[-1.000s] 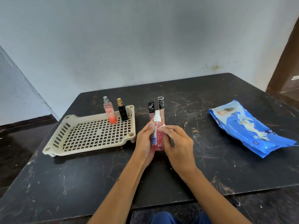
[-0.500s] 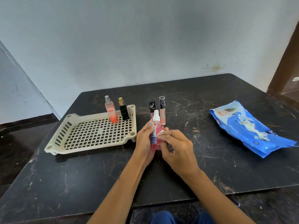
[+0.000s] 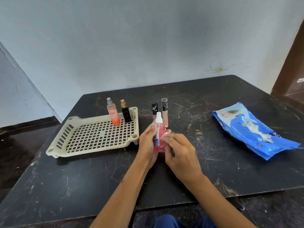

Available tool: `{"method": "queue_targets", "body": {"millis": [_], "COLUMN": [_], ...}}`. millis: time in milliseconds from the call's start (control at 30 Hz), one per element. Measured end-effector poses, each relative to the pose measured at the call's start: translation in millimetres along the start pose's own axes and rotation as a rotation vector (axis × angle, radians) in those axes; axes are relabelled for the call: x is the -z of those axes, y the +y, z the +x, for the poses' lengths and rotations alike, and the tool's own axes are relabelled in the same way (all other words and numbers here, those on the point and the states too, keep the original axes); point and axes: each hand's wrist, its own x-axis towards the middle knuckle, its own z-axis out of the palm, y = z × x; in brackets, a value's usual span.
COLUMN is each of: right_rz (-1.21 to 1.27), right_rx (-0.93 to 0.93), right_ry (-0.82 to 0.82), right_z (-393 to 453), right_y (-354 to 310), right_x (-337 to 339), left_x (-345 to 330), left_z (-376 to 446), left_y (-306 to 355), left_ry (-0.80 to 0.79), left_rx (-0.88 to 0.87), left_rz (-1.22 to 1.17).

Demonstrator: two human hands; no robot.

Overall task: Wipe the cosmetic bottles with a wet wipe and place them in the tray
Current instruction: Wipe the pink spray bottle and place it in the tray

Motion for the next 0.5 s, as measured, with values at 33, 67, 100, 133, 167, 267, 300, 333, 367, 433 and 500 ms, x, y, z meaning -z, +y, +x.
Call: {"method": "queue_targets", "body": {"millis": [33,67,100,133,167,267,300,333,367,433,500], "right_rz": [0.010,0.029,0.045,0.051,0.048,0.009,-0.005,-0.011,-0.009,0.011,0.044], "right_rx": [0.036,0.076,0.115,0.144,0.152,0.087,0.069,0.073,0.096,0.151,0.161], "right_ry": [-0.019,-0.042,-0.063,-0.077,-0.078,-0.013,0.001,-0.003,-0.022,-0.073,-0.081], "right_z": [0.3,0.2,-0.2,-0.7,-1.3,-1.5,-0.7,0.0,0.4,-0.1,-1.0], "right_y": [-1.0,-2.2,-3.3,-4.2,-4.7,-2.2,-1.9,-2.1,-2.4,-4.4,-5.9], "right_x": [0.1,0.8,2.2,3.4,4.3,3.2,2.4,1.6,1.2,2.7,5.8], "left_x": [0.6,0.9,1.2,0.8,0.5,1.1,0.9,0.6,0.9,1.3,0.0], "left_z": [-0.4,-1.0,-1.6,-2.3,-2.4,-0.8,-1.1,-1.9,-2.4,-2.8,-3.0], "left_y": [0.2,0.4,0.6,1.1,1.4,1.3,1.7,2.0,1.8,1.4,1.9], "left_ry": [-0.004,-0.008,-0.013,-0.013,-0.014,-0.021,-0.025,-0.030,-0.034,-0.023,0.000], "left_rx": [0.001,0.005,0.013,0.021,0.026,0.019,0.020,0.021,0.022,0.031,0.040], "left_rz": [-0.001,-0.005,-0.014,-0.022,-0.030,-0.029,-0.022,-0.017,-0.017,-0.028,-0.057]}}
